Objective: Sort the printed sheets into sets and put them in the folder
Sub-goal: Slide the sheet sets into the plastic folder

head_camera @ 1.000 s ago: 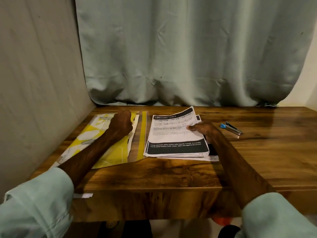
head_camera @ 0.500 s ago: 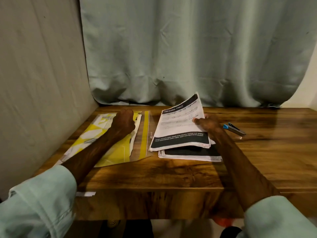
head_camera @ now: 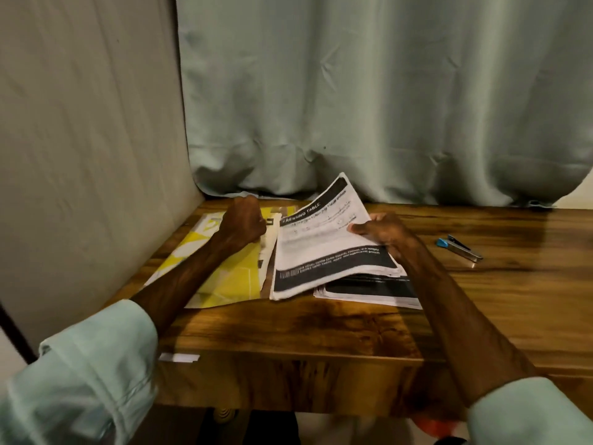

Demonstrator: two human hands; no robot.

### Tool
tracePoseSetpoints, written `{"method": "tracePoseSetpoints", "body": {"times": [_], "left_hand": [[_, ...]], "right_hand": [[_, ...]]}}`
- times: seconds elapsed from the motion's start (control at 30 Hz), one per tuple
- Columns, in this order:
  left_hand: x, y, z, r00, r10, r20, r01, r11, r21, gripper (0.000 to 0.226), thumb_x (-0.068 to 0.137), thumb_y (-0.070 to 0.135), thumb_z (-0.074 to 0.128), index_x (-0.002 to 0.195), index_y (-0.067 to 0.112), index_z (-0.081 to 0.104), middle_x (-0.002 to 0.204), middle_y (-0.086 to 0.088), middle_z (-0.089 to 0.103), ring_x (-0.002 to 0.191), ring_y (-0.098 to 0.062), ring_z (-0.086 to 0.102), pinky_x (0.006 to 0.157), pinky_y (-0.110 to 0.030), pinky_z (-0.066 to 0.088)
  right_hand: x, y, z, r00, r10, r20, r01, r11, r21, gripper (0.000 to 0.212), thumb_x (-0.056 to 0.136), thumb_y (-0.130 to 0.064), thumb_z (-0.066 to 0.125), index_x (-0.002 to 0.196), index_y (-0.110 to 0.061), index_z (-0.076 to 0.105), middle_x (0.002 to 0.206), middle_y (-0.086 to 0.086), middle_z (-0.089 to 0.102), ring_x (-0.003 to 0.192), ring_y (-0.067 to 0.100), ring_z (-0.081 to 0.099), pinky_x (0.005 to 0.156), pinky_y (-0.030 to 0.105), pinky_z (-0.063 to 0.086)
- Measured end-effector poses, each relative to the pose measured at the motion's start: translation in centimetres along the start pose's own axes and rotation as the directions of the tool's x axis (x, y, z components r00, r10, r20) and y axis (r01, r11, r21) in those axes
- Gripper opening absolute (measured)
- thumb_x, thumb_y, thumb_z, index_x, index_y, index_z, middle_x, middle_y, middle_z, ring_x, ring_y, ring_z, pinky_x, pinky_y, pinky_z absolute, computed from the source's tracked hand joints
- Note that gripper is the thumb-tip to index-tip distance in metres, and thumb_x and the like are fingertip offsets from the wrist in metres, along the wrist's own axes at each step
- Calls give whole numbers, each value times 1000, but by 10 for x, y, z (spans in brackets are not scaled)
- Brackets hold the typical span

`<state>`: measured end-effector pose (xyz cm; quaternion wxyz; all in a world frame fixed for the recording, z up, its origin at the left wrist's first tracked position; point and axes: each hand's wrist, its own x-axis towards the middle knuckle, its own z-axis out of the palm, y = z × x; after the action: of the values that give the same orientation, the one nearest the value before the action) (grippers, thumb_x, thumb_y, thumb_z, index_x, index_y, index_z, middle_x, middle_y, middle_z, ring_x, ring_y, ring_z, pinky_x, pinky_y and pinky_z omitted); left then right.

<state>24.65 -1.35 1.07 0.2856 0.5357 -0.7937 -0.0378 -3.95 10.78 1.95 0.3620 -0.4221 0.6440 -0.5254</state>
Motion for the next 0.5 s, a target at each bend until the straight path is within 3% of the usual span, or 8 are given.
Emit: {"method": "tracePoseSetpoints", "body": {"times": [0.07,0.2,0.4,0.5], "left_hand": [[1,0,-3,1000,21,-18,-21,1000,1,13,78,10,69,66,7,67,68,-12,67,64,-29,68,63,-43,61],[6,-7,-8,997,61,-49,-60,998,16,10,80,11,69,72,7,69,72,-12,69,65,-27,66,60,-44,60],[6,-7,-9,994,91,-63,-87,994,65,10,86,13,72,77,8,69,79,-11,69,71,-26,65,65,-46,59],[6,-6,-10,992,119,-35,-116,990,83,4,85,9,71,81,8,70,86,-15,71,78,-30,67,68,-47,59]], "right_hand": [[-3,-2,10,1000,-1,17,1,1000,-19,32,81,1,80,111,7,71,108,21,73,82,29,71,73,35,60],[-8,-8,21,999,21,48,-22,999,33,24,80,3,80,102,6,71,101,21,73,55,16,71,52,24,59],[-4,-16,22,998,-3,68,2,1000,23,23,80,2,81,101,5,72,81,12,77,54,12,71,55,23,60],[2,-16,34,999,1,51,-1,1000,14,17,79,2,81,94,4,72,94,17,75,60,16,72,60,25,61]]}}
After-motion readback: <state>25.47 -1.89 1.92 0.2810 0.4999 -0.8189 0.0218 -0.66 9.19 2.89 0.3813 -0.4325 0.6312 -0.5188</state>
